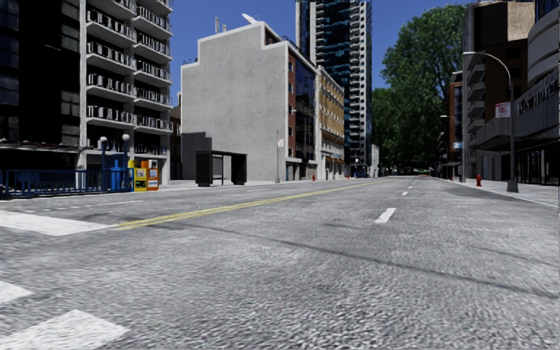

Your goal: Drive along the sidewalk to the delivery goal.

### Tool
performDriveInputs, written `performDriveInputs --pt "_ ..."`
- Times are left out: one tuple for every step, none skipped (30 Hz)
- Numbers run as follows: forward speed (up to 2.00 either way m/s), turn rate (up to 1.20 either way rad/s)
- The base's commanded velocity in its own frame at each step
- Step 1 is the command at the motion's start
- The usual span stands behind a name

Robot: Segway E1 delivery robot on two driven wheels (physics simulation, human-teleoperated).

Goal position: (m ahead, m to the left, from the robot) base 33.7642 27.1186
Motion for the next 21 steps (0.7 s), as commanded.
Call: performDriveInputs --pt "0.98 1.13" --pt "1.04 1.13" --pt "1.09 1.13" --pt "1.18 1.12" --pt "1.18 1.12" --pt "1.23 1.11" --pt "1.26 1.11" --pt "1.28 1.11" --pt "1.28 1.11" --pt "1.28 1.11" --pt "1.29 1.11" --pt "1.30 1.11" --pt "1.30 1.11" --pt "1.30 1.11" --pt "1.30 1.11" --pt "1.30 1.11" --pt "1.30 1.11" --pt "1.30 1.11" --pt "1.30 1.11" --pt "1.30 1.11" --pt "1.30 1.11"
